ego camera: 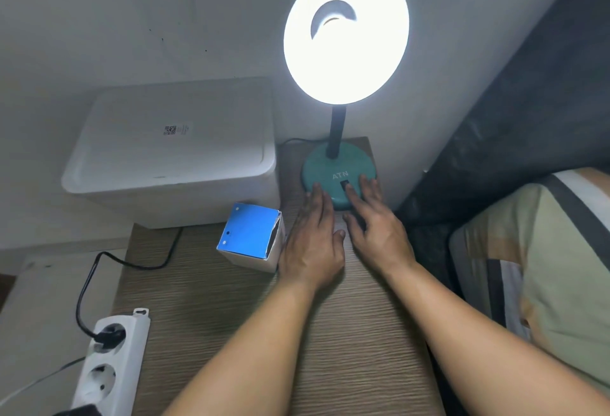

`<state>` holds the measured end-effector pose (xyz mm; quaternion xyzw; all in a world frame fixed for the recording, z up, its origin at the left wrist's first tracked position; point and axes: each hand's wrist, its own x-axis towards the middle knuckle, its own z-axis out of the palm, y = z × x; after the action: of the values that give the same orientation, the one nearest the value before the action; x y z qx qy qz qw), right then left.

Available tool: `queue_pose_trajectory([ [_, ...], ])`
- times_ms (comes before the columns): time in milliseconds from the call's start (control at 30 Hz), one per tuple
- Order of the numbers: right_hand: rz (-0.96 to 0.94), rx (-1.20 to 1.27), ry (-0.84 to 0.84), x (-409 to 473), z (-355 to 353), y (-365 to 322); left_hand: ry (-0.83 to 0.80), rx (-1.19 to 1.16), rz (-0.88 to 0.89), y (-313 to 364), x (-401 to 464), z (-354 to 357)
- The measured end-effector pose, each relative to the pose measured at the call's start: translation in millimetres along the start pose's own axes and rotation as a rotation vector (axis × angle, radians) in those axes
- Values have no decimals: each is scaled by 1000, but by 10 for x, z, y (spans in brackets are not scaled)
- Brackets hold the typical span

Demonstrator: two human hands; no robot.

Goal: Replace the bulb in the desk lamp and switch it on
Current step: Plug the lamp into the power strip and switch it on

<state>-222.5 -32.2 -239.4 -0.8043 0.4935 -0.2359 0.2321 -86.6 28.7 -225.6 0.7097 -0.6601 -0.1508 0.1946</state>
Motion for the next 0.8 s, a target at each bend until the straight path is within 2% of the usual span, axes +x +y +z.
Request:
queue_pose_trajectory([
  [800, -10, -6, 6, -8, -40, -53, -18, -4, -7, 19, -4, -17],
])
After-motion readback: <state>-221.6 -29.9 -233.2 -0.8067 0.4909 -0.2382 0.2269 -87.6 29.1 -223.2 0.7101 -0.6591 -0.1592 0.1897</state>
